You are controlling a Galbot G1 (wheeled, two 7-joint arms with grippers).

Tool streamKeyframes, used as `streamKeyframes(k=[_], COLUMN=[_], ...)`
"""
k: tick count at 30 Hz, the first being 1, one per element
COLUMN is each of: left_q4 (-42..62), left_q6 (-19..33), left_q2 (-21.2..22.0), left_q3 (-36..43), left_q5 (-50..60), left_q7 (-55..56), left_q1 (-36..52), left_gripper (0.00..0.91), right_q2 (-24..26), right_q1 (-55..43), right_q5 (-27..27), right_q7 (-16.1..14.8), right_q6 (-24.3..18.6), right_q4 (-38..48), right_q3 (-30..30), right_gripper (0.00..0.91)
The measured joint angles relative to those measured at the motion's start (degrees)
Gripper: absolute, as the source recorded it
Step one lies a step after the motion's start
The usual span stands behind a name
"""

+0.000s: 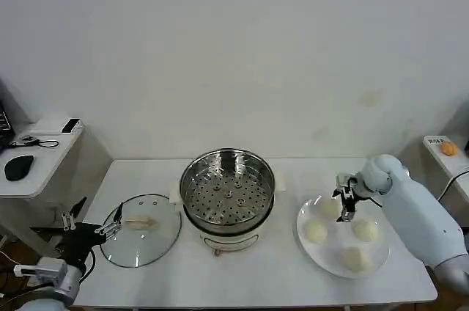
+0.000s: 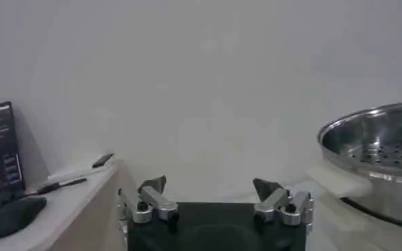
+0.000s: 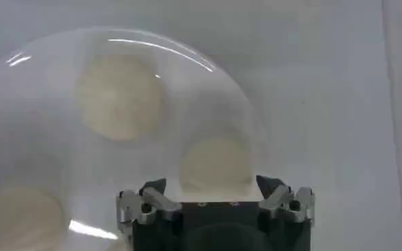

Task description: Take steamed baozi put them in steamer then cover it.

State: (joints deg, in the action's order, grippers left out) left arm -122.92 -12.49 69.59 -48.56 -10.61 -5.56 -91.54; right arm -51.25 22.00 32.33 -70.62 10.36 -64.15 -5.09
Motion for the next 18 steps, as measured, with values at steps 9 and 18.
streamKeyframes(k=[9, 18], left_q4=[0.47, 0.60], left_q6=[0.01, 0.01], left_q2=[-0.30, -0.21], left_q3=[-0.14, -0.07], left_q5=[0.00, 0.03], left_q7=[0.02, 0.02], left_q1=[0.01, 0.09], left_gripper=[0.907, 0.907], right_q2=[0.13, 0.83], right_q1=[0.14, 0.51], right_q5=[-0.61, -1.56], right_q7=[0.29, 0.45], right_q6=[0.60, 0.96], right_q4=[0.26, -0.31], right_q3=[-0.10, 0.06], right_gripper=[0.695, 0.645])
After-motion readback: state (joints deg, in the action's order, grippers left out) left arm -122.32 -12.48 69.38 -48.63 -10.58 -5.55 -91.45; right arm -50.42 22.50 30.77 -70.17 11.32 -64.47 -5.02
